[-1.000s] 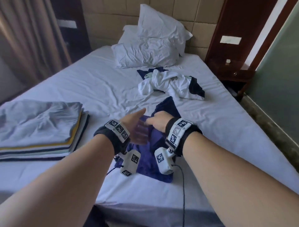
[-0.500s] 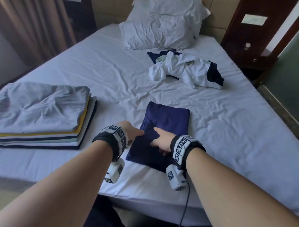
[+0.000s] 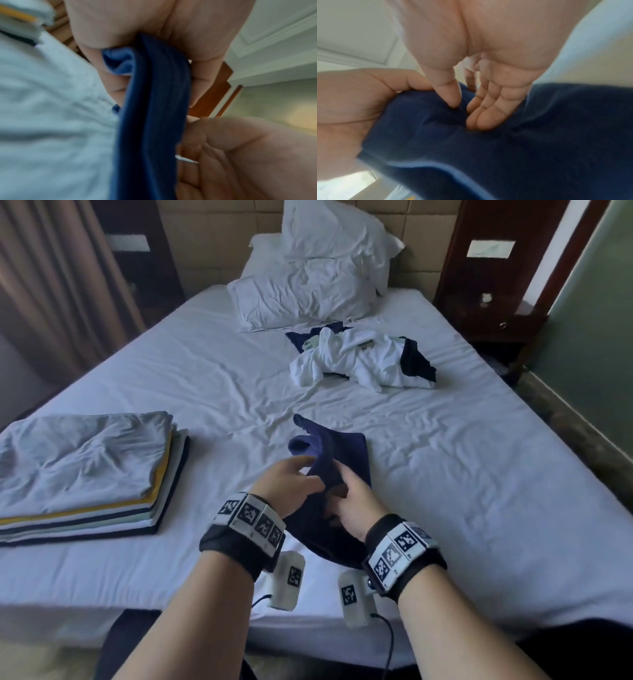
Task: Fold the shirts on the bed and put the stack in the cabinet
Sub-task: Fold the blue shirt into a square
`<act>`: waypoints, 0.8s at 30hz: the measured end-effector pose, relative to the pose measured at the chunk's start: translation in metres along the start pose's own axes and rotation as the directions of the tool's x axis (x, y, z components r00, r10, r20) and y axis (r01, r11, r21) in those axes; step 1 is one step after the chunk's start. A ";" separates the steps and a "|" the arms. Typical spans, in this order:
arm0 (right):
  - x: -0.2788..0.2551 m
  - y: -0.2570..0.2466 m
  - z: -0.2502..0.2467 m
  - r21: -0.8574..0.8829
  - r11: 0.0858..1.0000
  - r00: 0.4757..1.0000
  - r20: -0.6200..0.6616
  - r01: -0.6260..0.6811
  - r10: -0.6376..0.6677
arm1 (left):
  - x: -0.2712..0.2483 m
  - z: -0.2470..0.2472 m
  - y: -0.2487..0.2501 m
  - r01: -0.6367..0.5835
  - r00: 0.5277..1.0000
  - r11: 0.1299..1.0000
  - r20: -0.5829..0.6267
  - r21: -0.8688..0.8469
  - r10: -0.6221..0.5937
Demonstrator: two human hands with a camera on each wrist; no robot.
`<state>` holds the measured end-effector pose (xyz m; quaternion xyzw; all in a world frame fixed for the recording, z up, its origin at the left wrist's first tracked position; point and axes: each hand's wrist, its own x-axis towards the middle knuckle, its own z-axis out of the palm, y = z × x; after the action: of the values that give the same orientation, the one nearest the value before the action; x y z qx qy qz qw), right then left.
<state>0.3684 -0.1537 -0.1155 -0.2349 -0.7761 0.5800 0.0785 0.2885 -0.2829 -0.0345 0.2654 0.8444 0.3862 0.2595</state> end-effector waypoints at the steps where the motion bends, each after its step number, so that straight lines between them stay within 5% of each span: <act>1: -0.008 -0.006 -0.010 0.011 1.000 0.999 -0.027 0.025 -0.025 | -0.007 -0.003 0.012 -0.043 0.999 0.993 0.017 0.110 0.041; 4: -0.035 -0.029 -0.041 -0.071 0.991 0.984 -0.129 0.111 -0.120 | -0.032 -0.012 0.053 -0.151 0.988 0.899 0.088 0.411 0.126; 8: -0.071 -0.059 -0.068 -0.507 0.840 0.917 -0.211 0.194 -0.339 | -0.059 -0.015 0.091 -0.258 0.965 0.788 0.191 0.559 0.181; 11: -0.087 -0.073 -0.077 -0.556 0.765 0.896 -0.080 0.324 -0.437 | -0.071 -0.013 0.101 -0.295 0.955 0.749 0.214 0.593 0.207; 15: -0.108 -0.081 -0.074 -0.398 0.838 0.926 0.106 0.374 -0.363 | -0.087 -0.012 0.103 -0.340 0.940 0.732 0.226 0.591 0.255; 24: -0.125 -0.074 -0.081 -0.635 0.745 0.973 0.048 0.205 -0.227 | -0.101 -0.010 0.089 -0.313 0.945 0.807 0.077 0.501 0.319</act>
<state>0.4896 -0.1567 -0.0019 -0.1656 -0.9467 0.2662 0.0734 0.3775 -0.3038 0.0650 0.4585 0.8613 0.1902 0.1082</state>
